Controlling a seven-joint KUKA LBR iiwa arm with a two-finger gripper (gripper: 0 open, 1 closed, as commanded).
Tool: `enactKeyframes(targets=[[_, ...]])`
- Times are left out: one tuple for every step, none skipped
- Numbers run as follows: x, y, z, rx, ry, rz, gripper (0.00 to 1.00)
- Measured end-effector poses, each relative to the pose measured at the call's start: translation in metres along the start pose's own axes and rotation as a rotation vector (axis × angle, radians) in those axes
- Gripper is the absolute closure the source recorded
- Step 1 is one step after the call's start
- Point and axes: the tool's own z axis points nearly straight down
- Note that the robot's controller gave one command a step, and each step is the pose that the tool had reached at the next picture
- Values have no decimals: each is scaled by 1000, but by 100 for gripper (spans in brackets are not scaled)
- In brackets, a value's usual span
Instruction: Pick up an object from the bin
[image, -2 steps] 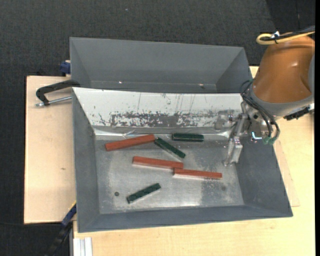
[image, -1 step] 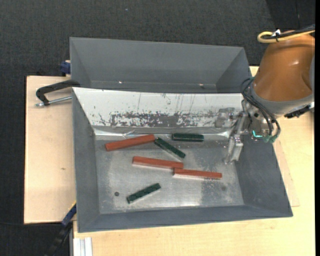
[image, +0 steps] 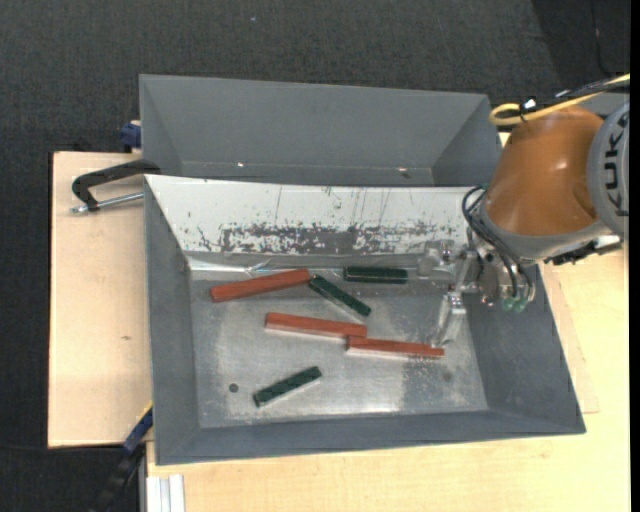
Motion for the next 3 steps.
enactKeyframes(targets=[[9,6,61,0,2,45,0],[-4,5,100,1,3,12,100],[-4,5,100,1,3,12,100]])
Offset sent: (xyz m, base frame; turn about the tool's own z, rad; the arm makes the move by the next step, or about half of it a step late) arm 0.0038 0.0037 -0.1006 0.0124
